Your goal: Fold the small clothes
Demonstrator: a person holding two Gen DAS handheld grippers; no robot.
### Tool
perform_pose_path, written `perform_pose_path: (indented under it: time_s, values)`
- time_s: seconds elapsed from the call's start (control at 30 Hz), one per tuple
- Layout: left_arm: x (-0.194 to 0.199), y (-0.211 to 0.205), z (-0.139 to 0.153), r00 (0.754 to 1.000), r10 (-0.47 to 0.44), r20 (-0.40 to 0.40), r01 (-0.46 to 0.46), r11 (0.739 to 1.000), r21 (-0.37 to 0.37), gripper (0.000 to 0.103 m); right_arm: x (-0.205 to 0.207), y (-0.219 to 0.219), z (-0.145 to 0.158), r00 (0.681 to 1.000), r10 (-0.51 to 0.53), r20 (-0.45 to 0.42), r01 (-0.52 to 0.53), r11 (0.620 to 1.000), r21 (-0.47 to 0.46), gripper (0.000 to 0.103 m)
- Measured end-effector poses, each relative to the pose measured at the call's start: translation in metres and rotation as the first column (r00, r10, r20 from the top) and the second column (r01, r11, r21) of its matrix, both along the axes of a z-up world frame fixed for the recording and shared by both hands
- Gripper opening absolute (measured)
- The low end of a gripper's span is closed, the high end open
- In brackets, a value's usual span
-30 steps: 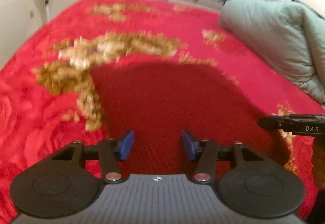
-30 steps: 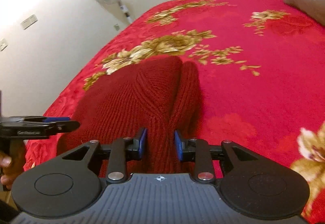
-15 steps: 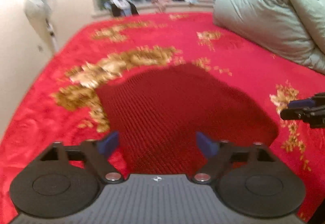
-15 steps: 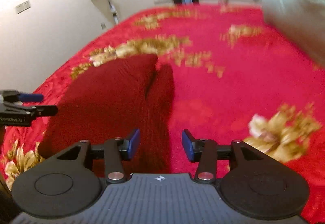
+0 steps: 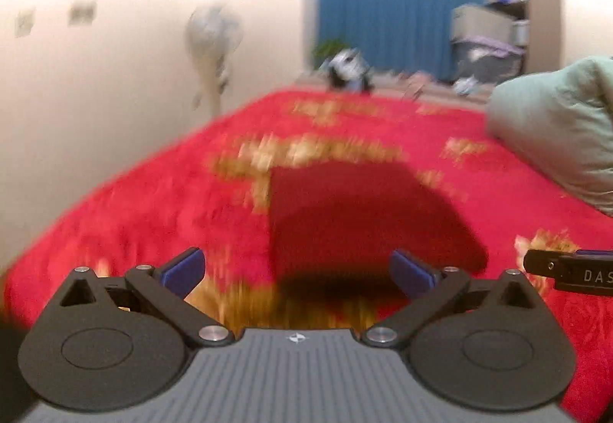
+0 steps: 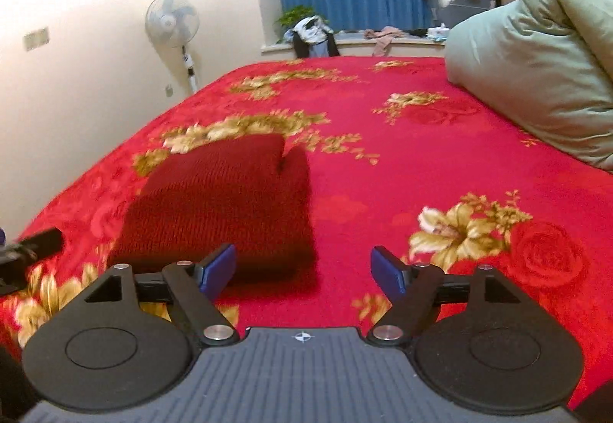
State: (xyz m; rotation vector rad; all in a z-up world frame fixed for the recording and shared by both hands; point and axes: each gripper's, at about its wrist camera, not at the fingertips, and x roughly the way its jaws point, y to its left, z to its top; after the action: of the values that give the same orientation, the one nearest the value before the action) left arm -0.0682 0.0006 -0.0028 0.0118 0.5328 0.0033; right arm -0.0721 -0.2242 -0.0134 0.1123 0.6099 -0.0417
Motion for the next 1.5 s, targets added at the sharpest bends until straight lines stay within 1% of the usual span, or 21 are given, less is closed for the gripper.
perform_pose_path:
  time_s: [0.03, 0.07, 0.1, 0.17, 0.2, 0.23, 0.33, 0.53, 0.87, 1.5]
  values:
    - [0.002, -0.002, -0.006, 0.998, 0.007, -0.054, -0.008, 1.000, -0.018, 0.103, 0.002, 0.004, -0.005, 1.000, 0.011, -0.024, -0.012, 1.000, -0.020, 0.079]
    - [0.003, -0.003, -0.010, 0.996, 0.003, -0.089, -0.006, 0.999, -0.031, 0.103, 0.006, 0.006, -0.009, 0.999, 0.014, -0.038, -0.015, 0.999, -0.035, 0.079]
    - [0.005, -0.007, -0.013, 0.995, -0.003, -0.101, 0.001, 1.000, -0.021, 0.103, 0.007, 0.007, -0.011, 0.999, 0.011, -0.045, -0.013, 0.999, -0.044, 0.079]
    - [0.005, -0.013, -0.015, 0.996, -0.009, -0.090, 0.013, 0.999, 0.037, 0.103, 0.011, 0.007, -0.015, 0.998, 0.012, -0.062, -0.015, 0.999, -0.045, 0.079]
    - [0.006, -0.016, -0.016, 0.996, -0.018, -0.090, 0.023, 0.998, 0.056, 0.103, 0.013, 0.007, -0.015, 0.998, 0.012, -0.066, -0.015, 0.999, -0.045, 0.079]
    - [0.008, -0.017, -0.018, 0.995, -0.026, -0.094, 0.031, 0.998, 0.057, 0.103, 0.014, 0.008, -0.016, 0.998, 0.010, -0.068, -0.013, 0.999, -0.048, 0.079]
    - [0.012, -0.021, -0.019, 0.994, -0.038, -0.104, 0.041, 0.999, 0.027, 0.103, 0.015, 0.008, -0.017, 0.998, 0.009, -0.065, -0.013, 0.998, -0.059, 0.079]
    - [0.024, -0.022, -0.024, 0.992, -0.047, -0.114, 0.047, 0.999, 0.001, 0.103, 0.017, 0.004, -0.020, 0.997, 0.002, -0.071, -0.006, 0.998, -0.062, 0.079]
    - [0.027, -0.025, -0.024, 0.994, -0.055, -0.094, 0.055, 0.998, 0.000, 0.103, 0.021, 0.005, -0.023, 0.997, 0.013, -0.075, -0.018, 0.998, -0.064, 0.079]
    - [0.029, -0.023, -0.026, 0.991, -0.075, -0.113, 0.074, 0.997, -0.013, 0.103, 0.023, 0.010, -0.025, 0.996, 0.042, -0.076, -0.048, 0.996, -0.077, 0.079]
